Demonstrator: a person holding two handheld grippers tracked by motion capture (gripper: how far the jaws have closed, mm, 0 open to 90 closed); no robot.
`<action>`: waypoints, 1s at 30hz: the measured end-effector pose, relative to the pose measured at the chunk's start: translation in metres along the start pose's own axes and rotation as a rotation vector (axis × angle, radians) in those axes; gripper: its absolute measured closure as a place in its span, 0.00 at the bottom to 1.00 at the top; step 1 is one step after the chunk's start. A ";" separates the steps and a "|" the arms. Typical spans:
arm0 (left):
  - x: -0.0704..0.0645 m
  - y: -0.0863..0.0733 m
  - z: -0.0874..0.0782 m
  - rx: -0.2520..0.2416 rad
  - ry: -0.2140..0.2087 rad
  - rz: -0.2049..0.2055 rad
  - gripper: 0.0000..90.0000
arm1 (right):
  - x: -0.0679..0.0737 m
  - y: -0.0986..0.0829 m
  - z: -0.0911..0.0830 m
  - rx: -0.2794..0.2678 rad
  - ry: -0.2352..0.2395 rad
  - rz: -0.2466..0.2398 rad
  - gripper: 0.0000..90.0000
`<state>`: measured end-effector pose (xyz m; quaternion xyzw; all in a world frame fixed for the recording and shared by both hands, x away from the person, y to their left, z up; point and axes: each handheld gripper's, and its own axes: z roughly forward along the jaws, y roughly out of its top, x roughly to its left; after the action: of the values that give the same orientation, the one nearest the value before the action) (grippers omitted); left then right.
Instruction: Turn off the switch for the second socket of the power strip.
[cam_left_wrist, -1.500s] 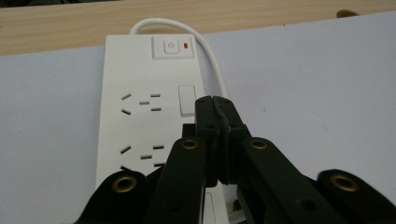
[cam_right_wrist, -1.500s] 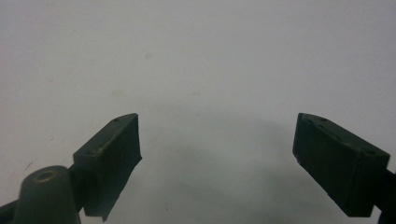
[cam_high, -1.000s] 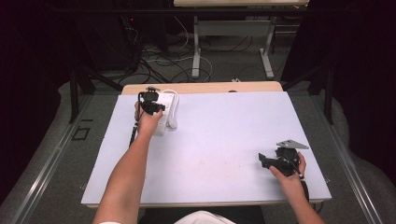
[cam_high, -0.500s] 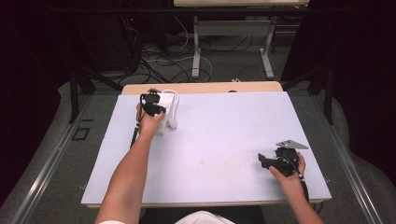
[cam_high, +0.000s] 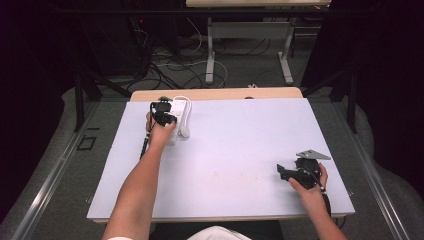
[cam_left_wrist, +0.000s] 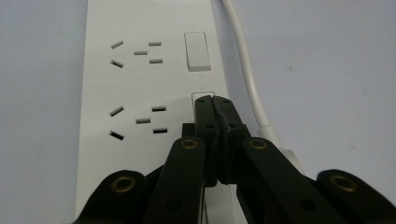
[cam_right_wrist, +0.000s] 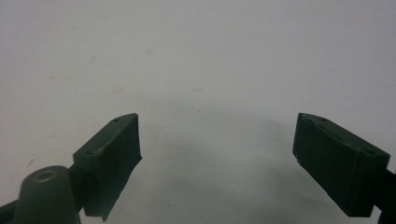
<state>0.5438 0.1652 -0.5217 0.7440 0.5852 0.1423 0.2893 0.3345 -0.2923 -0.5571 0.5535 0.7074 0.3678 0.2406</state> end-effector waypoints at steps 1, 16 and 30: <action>0.000 0.000 0.000 -0.001 -0.002 0.000 1.00 | 0.000 0.000 0.000 0.000 0.000 0.000 0.16; 0.001 -0.002 0.002 0.003 0.000 0.012 1.00 | -0.001 0.000 -0.001 0.001 0.003 0.002 0.16; 0.003 -0.003 -0.001 0.001 -0.005 -0.016 0.99 | -0.001 0.000 0.000 0.004 0.006 0.001 0.16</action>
<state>0.5418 0.1684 -0.5232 0.7397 0.5906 0.1378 0.2916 0.3346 -0.2933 -0.5577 0.5533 0.7086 0.3680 0.2374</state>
